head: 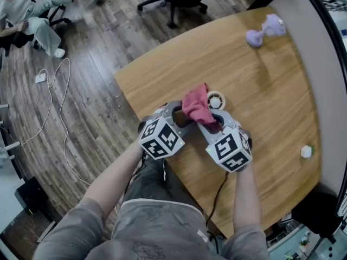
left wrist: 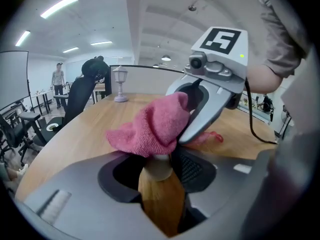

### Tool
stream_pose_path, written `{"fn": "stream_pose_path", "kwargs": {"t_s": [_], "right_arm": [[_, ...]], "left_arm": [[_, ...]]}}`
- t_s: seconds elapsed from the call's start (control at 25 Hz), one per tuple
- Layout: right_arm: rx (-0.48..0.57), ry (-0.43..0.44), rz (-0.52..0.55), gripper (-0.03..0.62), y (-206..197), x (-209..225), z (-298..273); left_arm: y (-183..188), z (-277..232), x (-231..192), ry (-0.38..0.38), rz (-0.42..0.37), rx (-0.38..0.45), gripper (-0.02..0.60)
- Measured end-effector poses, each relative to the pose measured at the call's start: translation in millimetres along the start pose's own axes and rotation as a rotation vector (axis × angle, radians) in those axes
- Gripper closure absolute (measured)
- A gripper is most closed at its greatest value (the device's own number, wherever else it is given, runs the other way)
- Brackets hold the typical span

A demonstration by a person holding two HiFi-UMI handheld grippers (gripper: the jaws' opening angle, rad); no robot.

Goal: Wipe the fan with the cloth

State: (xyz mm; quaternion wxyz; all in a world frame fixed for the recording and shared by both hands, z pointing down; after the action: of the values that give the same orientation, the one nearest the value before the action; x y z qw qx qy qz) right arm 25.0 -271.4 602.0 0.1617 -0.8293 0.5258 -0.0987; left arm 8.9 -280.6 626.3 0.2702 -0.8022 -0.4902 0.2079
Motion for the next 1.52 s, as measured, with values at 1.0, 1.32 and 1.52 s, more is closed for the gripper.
{"fn": "stream_pose_path", "kwargs": {"t_s": [1.0, 1.32, 1.52], "right_arm": [[0.184, -0.36, -0.514, 0.482, -37, 83, 127], [0.357, -0.422, -0.524, 0.482, 3, 70, 205], [0.445, -0.459, -0.507, 0.482, 28, 48, 257]], "left_arm": [[-14, 31, -9, 0.0, 0.232, -0.057, 0.253], [28, 115, -28, 0.112, 0.22, 0.04, 0.27], [72, 181, -27, 0.18, 0.145, 0.124, 0.299]]}}
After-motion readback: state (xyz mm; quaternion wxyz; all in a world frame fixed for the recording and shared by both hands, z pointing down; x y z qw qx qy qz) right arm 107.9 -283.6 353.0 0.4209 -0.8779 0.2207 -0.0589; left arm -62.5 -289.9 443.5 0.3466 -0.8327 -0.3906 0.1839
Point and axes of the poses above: the fingertips, and each gripper's own axes: z backward along the fingers, x to its right, y out of its top, the point moved 1 cm from there along z, backward along the fingers, and after that the axes turned 14 degrees about -x, right-handed, at the moved point
